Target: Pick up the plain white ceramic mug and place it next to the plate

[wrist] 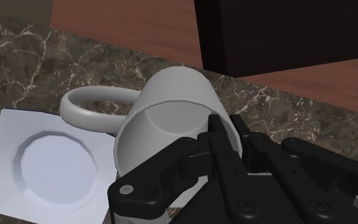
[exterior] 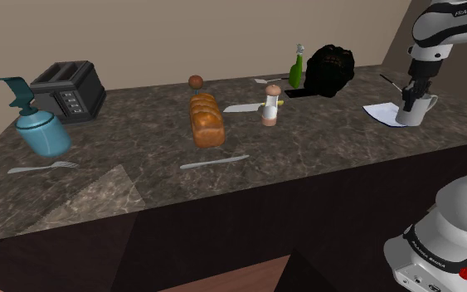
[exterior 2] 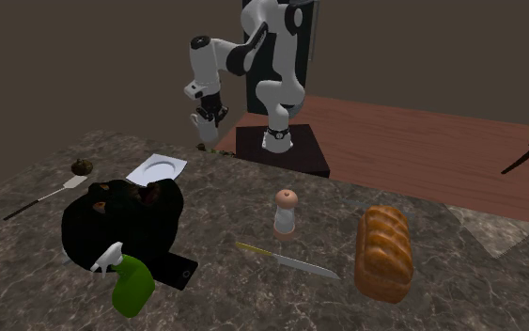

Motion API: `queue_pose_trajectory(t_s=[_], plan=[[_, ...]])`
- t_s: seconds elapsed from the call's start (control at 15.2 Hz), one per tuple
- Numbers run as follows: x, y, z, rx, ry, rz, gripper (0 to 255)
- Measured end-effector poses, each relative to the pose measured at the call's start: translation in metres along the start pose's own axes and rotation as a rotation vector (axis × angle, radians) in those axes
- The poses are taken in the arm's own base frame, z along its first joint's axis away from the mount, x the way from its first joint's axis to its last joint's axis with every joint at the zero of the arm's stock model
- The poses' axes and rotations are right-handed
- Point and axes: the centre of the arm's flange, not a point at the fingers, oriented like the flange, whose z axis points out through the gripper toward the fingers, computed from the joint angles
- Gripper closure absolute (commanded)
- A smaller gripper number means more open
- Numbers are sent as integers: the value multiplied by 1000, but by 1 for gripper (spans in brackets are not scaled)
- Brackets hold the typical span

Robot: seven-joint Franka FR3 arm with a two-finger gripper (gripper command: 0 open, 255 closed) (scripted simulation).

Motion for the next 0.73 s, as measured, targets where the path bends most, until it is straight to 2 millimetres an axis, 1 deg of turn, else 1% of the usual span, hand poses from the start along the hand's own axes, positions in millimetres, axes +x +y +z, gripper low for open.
queue_pose_trajectory(t_s=[0.73], plan=[[11,-2,57,0,0,0,255]])
